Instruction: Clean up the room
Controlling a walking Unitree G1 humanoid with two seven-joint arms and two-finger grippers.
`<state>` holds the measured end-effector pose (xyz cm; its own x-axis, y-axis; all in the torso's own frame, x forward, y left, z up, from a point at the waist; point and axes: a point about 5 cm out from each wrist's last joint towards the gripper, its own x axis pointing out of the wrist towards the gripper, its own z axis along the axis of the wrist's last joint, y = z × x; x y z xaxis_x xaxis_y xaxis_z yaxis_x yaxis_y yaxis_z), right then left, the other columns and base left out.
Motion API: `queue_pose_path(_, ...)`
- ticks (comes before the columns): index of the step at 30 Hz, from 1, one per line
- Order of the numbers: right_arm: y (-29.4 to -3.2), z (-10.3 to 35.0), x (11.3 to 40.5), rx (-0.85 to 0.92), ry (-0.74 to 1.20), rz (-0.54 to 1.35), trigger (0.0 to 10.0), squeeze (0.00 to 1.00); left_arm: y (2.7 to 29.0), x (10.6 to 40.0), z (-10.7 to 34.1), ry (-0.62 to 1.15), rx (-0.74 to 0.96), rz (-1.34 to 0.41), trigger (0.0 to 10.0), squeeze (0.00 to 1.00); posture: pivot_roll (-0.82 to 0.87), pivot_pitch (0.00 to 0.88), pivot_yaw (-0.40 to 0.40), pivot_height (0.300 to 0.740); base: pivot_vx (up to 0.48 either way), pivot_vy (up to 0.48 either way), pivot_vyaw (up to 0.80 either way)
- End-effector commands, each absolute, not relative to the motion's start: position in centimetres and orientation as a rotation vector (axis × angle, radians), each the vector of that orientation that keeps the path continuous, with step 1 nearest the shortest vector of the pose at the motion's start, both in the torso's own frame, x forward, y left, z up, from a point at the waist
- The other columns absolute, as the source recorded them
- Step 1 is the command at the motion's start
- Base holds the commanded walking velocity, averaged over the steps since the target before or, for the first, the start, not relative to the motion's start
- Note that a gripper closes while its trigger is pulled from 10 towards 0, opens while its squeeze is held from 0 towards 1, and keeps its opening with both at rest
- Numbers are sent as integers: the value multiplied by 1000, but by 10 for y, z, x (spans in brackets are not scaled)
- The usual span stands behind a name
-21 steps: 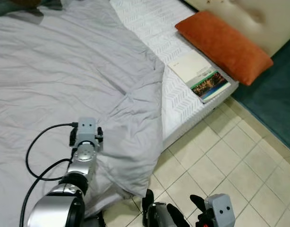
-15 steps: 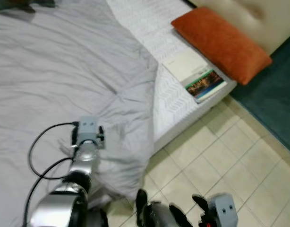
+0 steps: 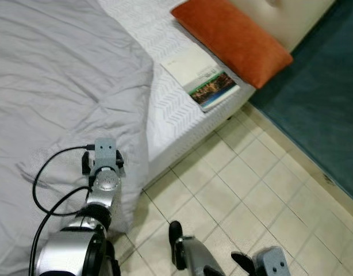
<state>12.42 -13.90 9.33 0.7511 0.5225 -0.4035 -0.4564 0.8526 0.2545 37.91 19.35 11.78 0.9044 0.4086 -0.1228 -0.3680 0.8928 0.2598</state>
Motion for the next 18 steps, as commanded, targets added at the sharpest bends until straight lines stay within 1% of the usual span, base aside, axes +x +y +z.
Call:
queue_pose_path(1,-140,95,112,150,527,547,10000,0,207,375,115,186,296,461,10000,0,-440,520,-208,740,0,0,0)
queue_pose_path(4,-140,95,107,150,540,550,10000,0,212,375,117,175,328,471,10000,0,-449,525,-215,740,0,0,0)
queue_pose_path(7,-142,97,97,153,567,544,10000,0,229,372,119,182,389,523,10000,0,-467,546,-227,740,0,0,0)
queue_pose_path(9,-142,97,97,153,567,544,10000,0,229,372,119,182,389,523,10000,0,-467,546,-227,740,0,0,0)
queue_pose_path(10,-144,99,89,155,590,537,10000,0,240,369,118,202,411,545,10000,0,-479,562,-239,740,0,0,0)
queue_pose_path(13,-145,101,82,159,610,534,10000,0,249,363,108,267,382,540,10000,0,-479,573,-243,740,0,0,0)
queue_pose_path(17,-148,106,63,164,657,521,10000,0,255,345,75,448,260,498,10000,0,-507,580,-252,740,0,0,0)
queue_pose_path(18,-150,107,58,166,670,511,10000,0,256,341,69,477,251,492,10000,0,-510,583,-255,740,0,0,0)
